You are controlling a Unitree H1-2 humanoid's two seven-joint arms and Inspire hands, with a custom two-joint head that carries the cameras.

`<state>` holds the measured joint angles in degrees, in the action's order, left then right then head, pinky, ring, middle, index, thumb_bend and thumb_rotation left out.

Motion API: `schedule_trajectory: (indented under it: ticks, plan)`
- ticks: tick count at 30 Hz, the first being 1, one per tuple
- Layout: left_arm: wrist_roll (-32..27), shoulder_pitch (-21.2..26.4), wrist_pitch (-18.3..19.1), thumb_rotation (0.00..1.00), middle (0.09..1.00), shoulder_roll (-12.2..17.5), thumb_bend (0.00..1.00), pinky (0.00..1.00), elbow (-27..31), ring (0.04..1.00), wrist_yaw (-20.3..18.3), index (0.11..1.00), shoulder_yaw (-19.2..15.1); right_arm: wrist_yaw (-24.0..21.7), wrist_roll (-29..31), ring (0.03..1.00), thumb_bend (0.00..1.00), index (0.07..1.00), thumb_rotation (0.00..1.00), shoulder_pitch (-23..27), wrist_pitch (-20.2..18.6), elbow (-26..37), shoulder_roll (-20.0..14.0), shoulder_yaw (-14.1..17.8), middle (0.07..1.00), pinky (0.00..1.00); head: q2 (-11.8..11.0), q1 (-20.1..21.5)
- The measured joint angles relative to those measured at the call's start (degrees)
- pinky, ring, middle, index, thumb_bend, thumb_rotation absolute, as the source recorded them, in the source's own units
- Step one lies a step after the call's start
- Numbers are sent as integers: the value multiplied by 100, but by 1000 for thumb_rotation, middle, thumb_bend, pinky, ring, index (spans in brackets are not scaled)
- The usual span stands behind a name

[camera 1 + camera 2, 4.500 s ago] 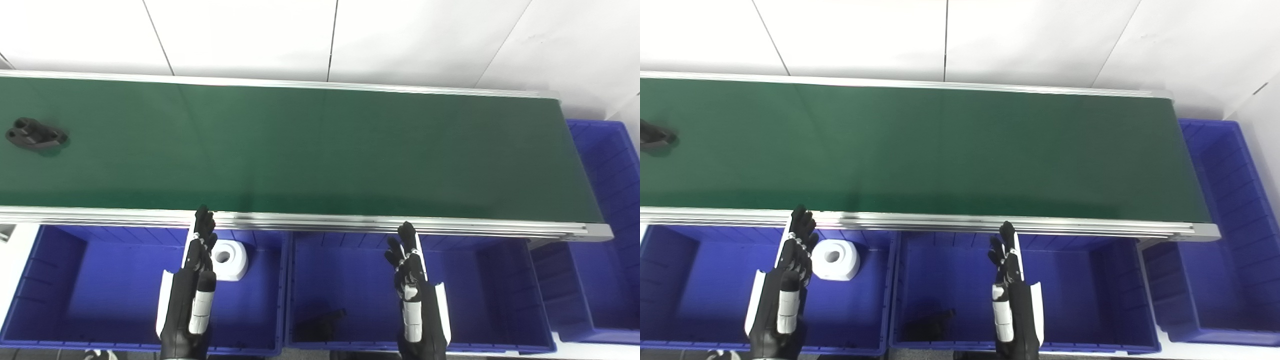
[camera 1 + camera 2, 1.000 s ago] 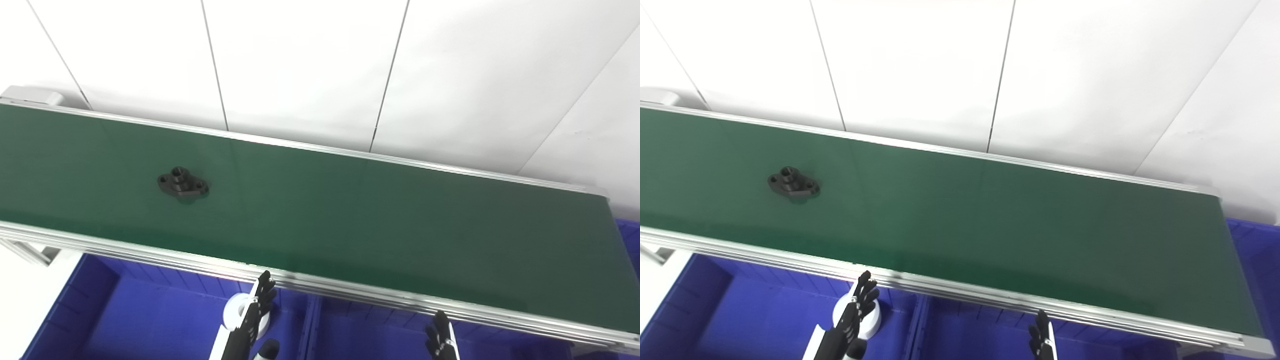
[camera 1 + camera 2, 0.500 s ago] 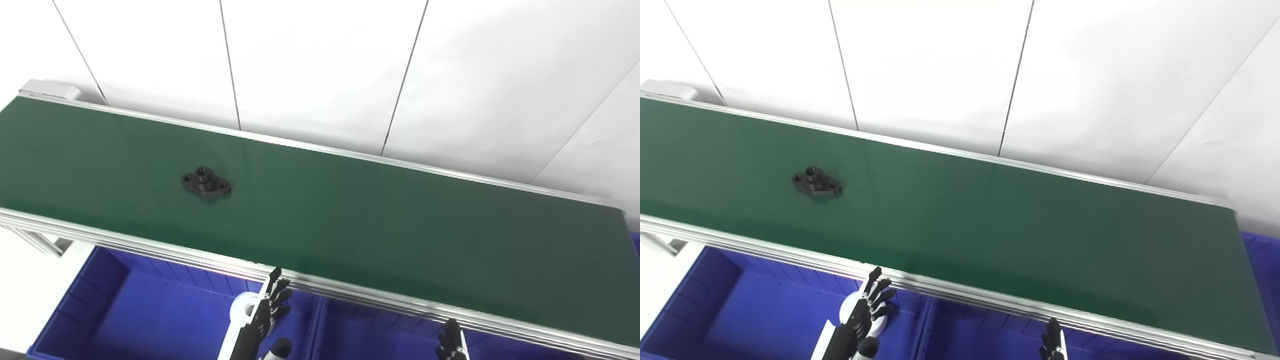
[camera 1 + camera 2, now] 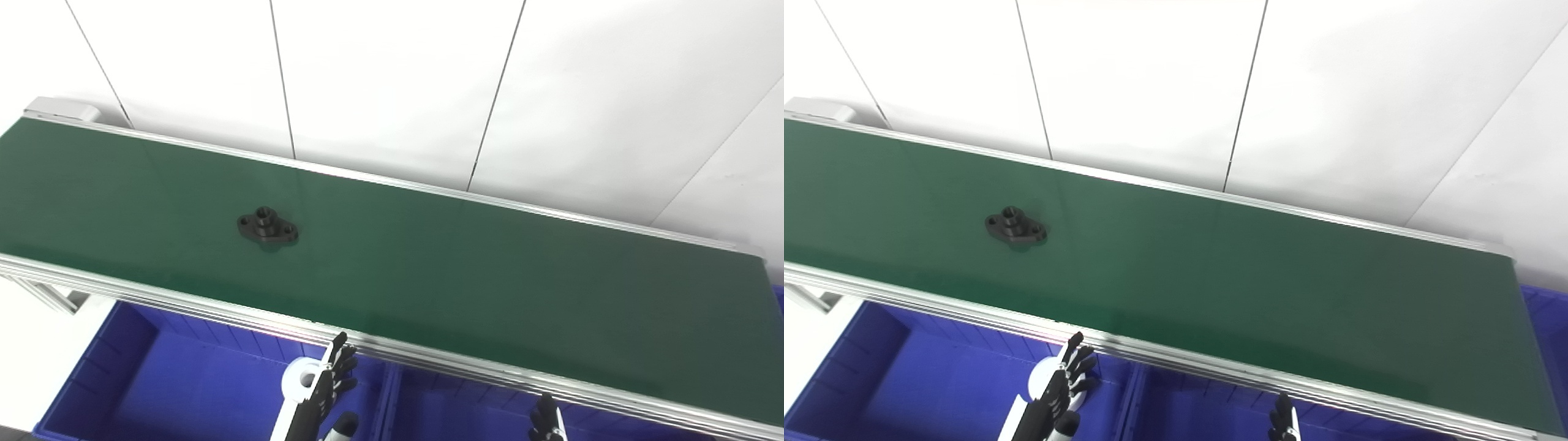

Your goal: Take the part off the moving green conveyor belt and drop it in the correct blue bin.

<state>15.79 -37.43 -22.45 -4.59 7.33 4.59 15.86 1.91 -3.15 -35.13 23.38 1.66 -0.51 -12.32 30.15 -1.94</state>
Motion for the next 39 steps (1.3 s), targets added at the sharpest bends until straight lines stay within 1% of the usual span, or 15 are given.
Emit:
schedule_trajectory:
  ticks: [6,10,12,13,14,17,19,22,25,28,30,33,35,37,39]
  plan:
    - [-93,0,105,981,987,24,679,904,37,962,-54,1000,3,2,-130,979,689,1000,978,41,0,68,-18,-54,1000,1000,123,44]
    - [-105,-13,111,996,988,48,686,916,126,961,-60,1000,12,-107,-135,991,719,1000,869,14,-5,514,-103,-96,1000,1000,176,27]
    - [-97,-17,111,1000,986,51,695,905,131,952,-60,1000,15,-105,-321,958,699,1000,779,19,-16,827,-101,-84,987,958,193,53]
    - [-91,-22,111,1000,985,56,699,903,134,951,-60,1000,16,-92,-522,954,726,1000,747,32,-27,1021,-86,-63,984,951,202,79]
    - [-89,-28,111,999,984,66,700,902,139,951,-60,1000,16,-69,-707,955,743,1000,734,55,-27,1179,-58,-42,985,953,202,80]
    - [-75,-50,112,1000,988,95,712,924,173,959,-60,1000,16,-52,-1196,934,796,1000,688,247,-155,1462,29,30,972,864,211,167]
    - [-63,-59,115,1000,987,123,723,926,188,959,-61,1000,21,-56,-1617,937,802,1000,689,550,-327,1804,113,112,976,852,211,167]
    - [-63,-57,119,1000,986,134,715,939,188,960,-61,1000,42,-122,-2279,922,875,988,671,1419,-632,2172,145,217,955,835,193,203]
    - [-59,-58,118,1000,984,135,701,930,187,955,-61,1000,72,-313,-2573,902,899,980,676,2269,-1105,2224,130,266,936,813,185,211]
    - [-60,-64,118,1000,983,134,677,935,178,951,-56,1000,67,-501,-2987,861,921,969,720,2737,-1462,2218,115,230,921,736,176,229]
    - [-59,-53,118,1000,982,134,685,934,174,947,-56,1000,74,-654,-3398,833,930,958,695,2941,-1736,2158,78,194,909,692,150,255]
    - [-57,-11,117,1000,981,135,683,932,173,943,-57,1000,90,-822,-3839,838,936,953,686,3414,-2131,1895,37,182,905,683,132,290]
    - [-58,-6,113,1000,981,136,674,930,169,941,-57,1000,107,-861,-3996,838,937,946,664,3737,-2275,1688,38,130,905,687,123,299]
    - [-80,-10,106,999,990,138,667,981,149,958,-59,1000,136,-866,-4214,825,944,942,655,4078,-2436,1388,76,-5,896,687,106,291]
    - [-165,-10,104,996,998,140,654,996,127,968,-77,1000,172,-850,-4405,817,942,936,639,4336,-2532,1060,107,-128,887,682,88,282]
